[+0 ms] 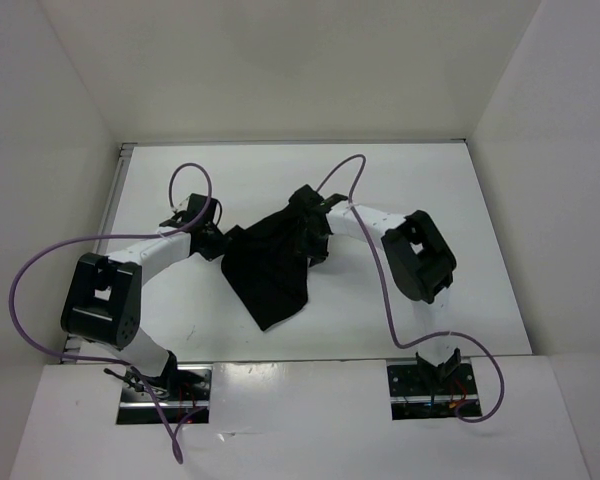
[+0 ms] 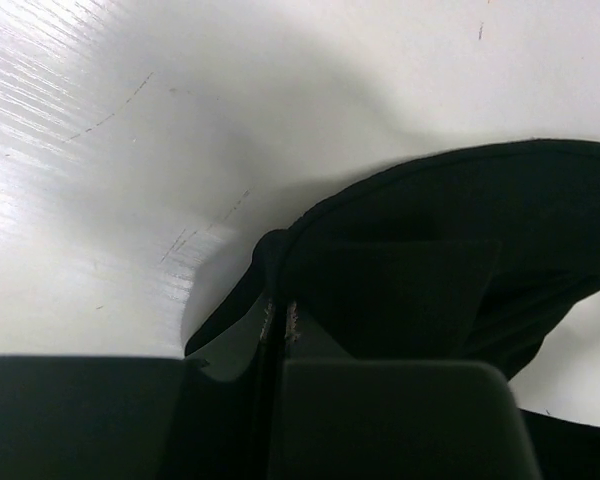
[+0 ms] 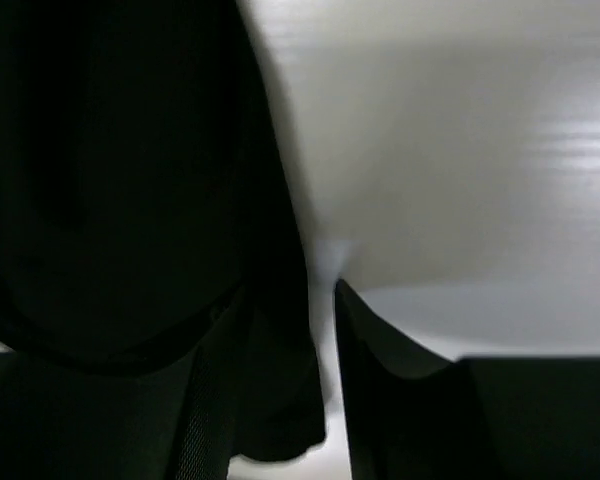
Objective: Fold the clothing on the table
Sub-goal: Flatten the skirt out
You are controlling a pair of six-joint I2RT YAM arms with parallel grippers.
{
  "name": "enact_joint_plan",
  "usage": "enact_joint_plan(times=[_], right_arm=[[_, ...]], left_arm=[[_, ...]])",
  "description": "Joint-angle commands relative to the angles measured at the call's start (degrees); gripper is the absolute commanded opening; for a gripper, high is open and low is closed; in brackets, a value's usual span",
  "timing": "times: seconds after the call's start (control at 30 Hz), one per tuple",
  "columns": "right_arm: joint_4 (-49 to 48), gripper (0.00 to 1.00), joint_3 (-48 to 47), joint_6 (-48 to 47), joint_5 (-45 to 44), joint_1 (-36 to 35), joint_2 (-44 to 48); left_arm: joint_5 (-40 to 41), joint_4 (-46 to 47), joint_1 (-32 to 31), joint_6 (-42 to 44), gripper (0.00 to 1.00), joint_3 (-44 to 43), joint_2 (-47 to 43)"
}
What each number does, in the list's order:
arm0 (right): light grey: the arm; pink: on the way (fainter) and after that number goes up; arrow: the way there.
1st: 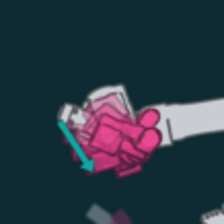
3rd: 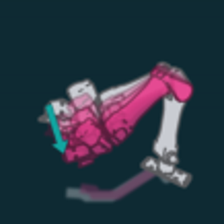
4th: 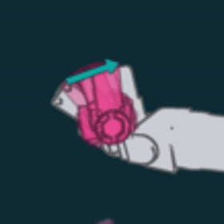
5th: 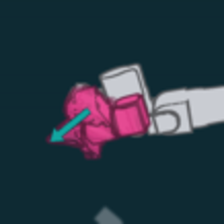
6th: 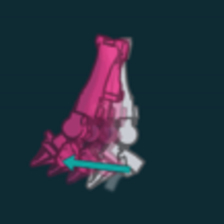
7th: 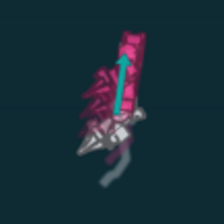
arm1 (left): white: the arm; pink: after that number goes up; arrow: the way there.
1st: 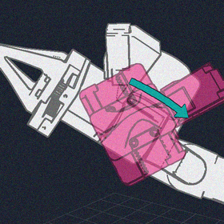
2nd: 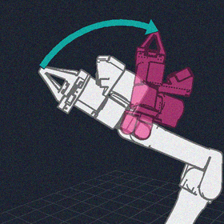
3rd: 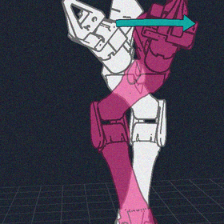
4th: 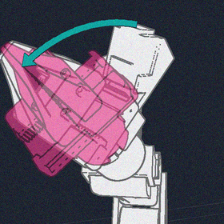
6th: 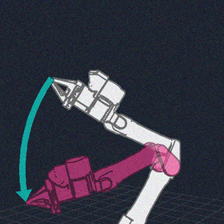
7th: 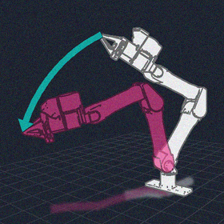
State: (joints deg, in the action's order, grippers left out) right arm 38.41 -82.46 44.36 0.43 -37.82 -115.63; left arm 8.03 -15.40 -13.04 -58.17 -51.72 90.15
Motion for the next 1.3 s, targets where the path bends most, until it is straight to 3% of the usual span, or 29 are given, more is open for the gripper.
enact_joint_plan(times=[0.0,0.07,0.1,0.17,0.3,0.43,0.57,0.6,0.63,0.67,0.9,1.03,1.27], right_arm=[[-1.8,0.44,-4.7,-3.0,-1.8,0.7,-3.9],[-1.8,0.37,-5.3,-3.0,-1.7,1.3,-4.4],[-1.8,0.29,-4.6,-3.0,-1.7,1.3,-4.9],[-2.4,0.01,-1.0,-2.4,-1.7,1.3,-3.7],[-3.0,0.0,10.3,0.5,-0.7,0.7,4.3],[0.3,0.0,24.8,5.9,0.8,-2.6,19.4],[4.5,0.0,29.4,11.7,2.1,-6.5,30.6],[6.0,0.28,29.4,11.7,1.3,-6.5,31.9],[6.8,0.48,26.9,11.7,0.1,-6.5,33.0],[7.7,0.54,25.2,11.7,-1.5,-5.8,33.9],[8.0,0.56,12.9,3.4,-11.9,0.2,31.0],[6.1,0.56,9.6,-2.9,-12.6,1.6,24.3],[2.6,0.55,6.9,-4.3,-11.9,1.6,15.3]], left_arm=[[-0.8,1.2,-0.2,1.7,0.0,0.2,-1.5],[-0.8,1.2,-0.2,1.7,0.0,0.2,-1.5],[-0.8,1.2,-0.2,1.7,0.0,0.2,-1.5],[-0.8,1.2,-0.2,2.2,0.0,0.2,-1.5],[-2.0,1.8,-0.2,2.7,0.0,-0.4,0.6],[-3.8,3.2,-0.2,3.8,0.0,-0.4,1.9],[-8.1,5.3,-0.2,4.4,0.0,-0.4,3.5],[-8.8,5.3,-0.2,5.0,0.0,-0.4,3.5],[-9.6,6.0,-0.2,5.0,0.0,-0.4,4.1],[-10.2,6.5,-0.2,5.6,0.02,-0.9,4.1],[-13.7,7.6,-0.2,6.1,0.07,-0.9,4.7],[-14.8,7.6,-0.2,6.1,0.07,-0.9,5.2],[-15.4,8.1,-0.8,6.7,0.08,-0.9,5.7]])
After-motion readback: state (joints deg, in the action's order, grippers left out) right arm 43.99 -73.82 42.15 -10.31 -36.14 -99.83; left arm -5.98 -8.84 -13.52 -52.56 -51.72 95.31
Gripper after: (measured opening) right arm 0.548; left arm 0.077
